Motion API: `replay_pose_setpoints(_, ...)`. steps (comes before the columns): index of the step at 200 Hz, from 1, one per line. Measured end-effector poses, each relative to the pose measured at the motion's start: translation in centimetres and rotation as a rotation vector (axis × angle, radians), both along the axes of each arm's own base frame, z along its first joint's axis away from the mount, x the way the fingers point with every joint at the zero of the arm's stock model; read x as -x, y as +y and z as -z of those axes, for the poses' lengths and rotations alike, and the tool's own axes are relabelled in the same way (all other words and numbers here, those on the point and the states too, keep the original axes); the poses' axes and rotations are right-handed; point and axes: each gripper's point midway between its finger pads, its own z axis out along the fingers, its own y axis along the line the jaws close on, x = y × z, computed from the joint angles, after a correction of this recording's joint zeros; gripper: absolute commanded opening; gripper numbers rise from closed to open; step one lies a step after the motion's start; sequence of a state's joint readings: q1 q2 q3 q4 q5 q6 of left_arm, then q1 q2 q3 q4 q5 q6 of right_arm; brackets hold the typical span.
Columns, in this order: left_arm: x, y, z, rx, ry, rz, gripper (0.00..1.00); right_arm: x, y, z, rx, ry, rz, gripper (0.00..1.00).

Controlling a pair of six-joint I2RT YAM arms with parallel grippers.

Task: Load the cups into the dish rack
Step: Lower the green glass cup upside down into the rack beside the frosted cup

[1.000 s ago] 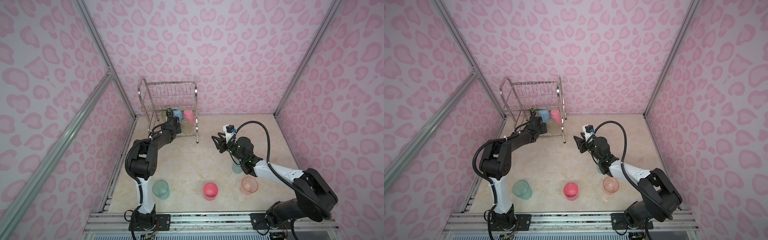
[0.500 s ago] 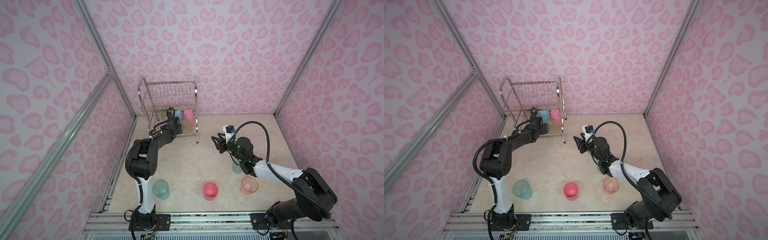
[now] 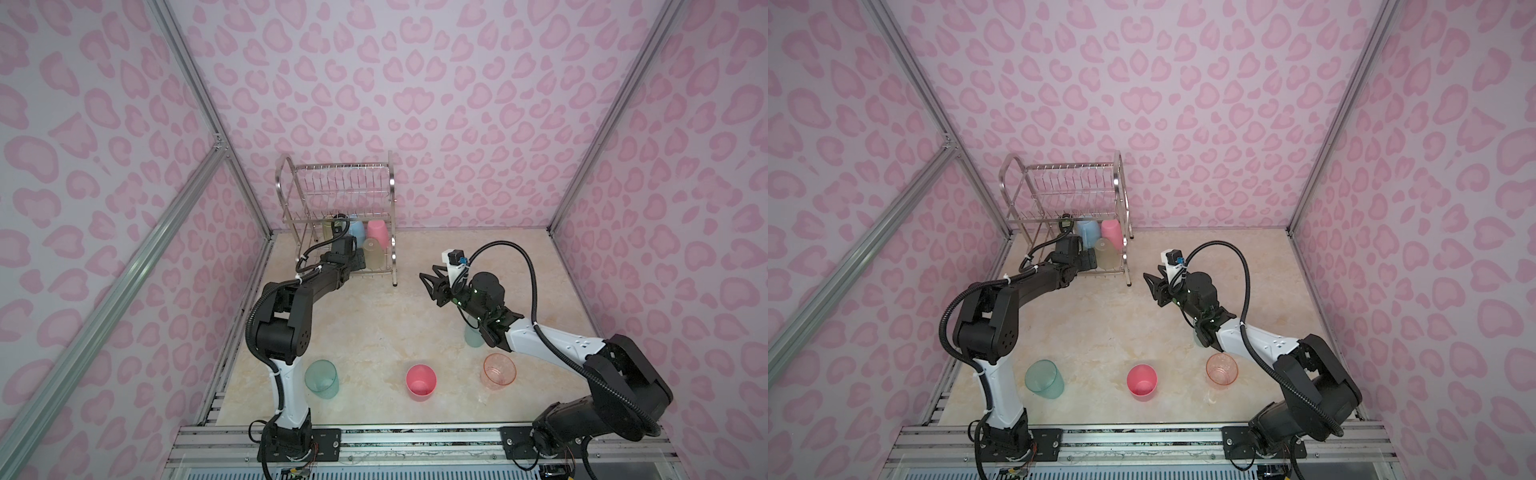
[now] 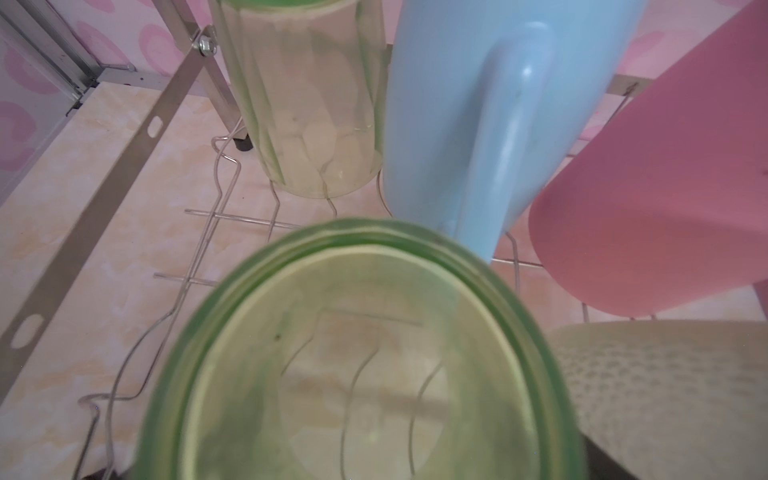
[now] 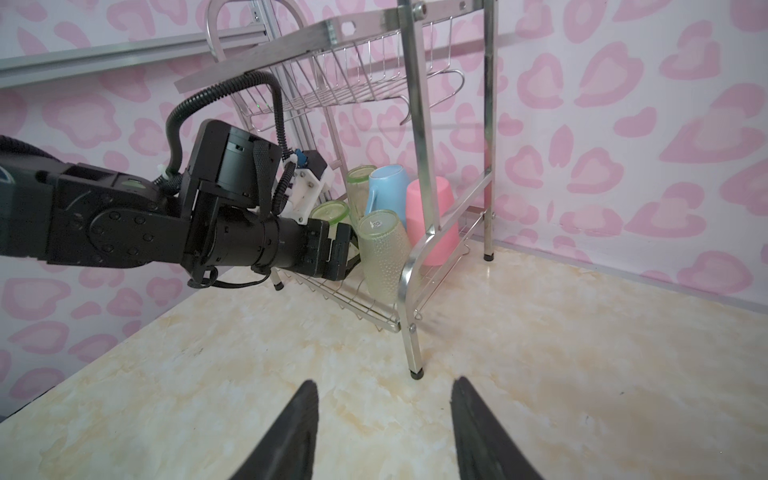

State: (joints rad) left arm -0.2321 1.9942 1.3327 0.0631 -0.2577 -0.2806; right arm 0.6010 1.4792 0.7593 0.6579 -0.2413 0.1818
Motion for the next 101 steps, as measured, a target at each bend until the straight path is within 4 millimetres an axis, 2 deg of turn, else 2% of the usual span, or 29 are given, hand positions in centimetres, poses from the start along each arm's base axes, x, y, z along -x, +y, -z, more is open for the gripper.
replay_pose_setpoints(50,0.3,-0.6,0.4,0.03,0.004,0.022,0.95,1.5,1.8,0.7,0.078,-0.002,-0.06,0.52)
replay_pose_setpoints(76,0.5,-0.6,0.2,0.039,-0.001,0.024,0.95,2.0,2.0,1.3,0.117,0.007,-0.068,0.52)
replay_pose_setpoints(101,0.9,-0.6,-0.2,0.045,-0.003,0.024,0.95,2.1,2.1,1.0,0.145,0.0,-0.061,0.52)
